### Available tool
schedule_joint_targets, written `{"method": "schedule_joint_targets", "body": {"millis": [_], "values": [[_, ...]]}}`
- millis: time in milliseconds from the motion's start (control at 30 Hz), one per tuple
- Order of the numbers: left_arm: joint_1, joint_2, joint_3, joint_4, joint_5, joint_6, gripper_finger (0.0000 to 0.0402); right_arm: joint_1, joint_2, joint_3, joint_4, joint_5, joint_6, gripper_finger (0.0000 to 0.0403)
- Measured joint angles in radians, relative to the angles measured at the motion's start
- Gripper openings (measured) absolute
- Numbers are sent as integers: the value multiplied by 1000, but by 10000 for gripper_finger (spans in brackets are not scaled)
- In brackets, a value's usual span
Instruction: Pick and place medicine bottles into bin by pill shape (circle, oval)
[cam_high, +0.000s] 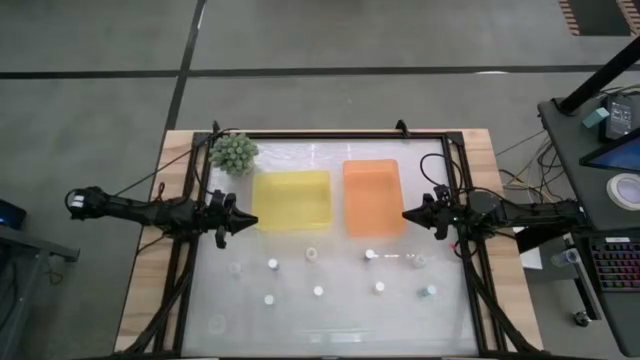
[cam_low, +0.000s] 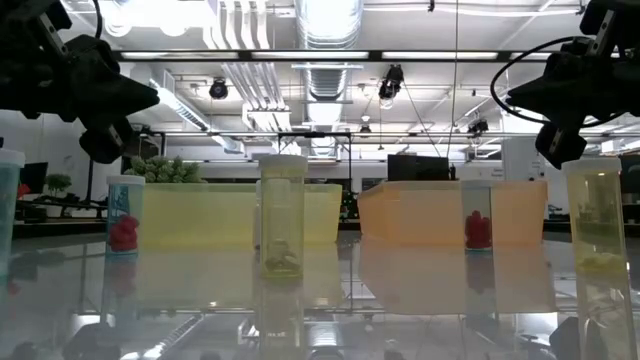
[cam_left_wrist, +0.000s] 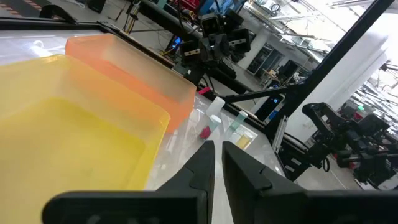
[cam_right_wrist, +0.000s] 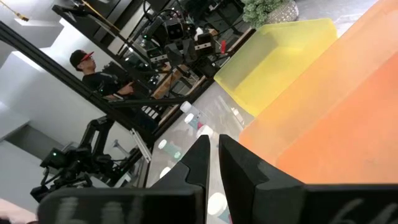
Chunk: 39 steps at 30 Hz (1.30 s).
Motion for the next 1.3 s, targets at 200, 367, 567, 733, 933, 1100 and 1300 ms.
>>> {"method": "schedule_joint_targets", "body": {"millis": [200, 367, 567, 733, 933, 1100, 1300], "values": [[0, 0, 0, 0, 0, 0, 15, 0, 0, 0, 0, 0, 0, 27], [0, 0, 0, 12, -28, 87, 15, 0, 0, 0, 3, -1, 63, 27], [1, 0, 0, 130, -75, 184, 15, 0, 0, 0, 0, -2, 63, 27], [1, 0, 0, 255, -75, 180, 15, 0, 0, 0, 0, -2, 62, 27], [1, 0, 0, 318, -75, 179, 15, 0, 0, 0, 0, -2, 61, 27], [1, 0, 0, 323, -75, 155, 15, 0, 0, 0, 2, -2, 60, 27], [1, 10, 0, 376, -56, 107, 15, 0, 0, 0, 1, 8, 60, 27]]}}
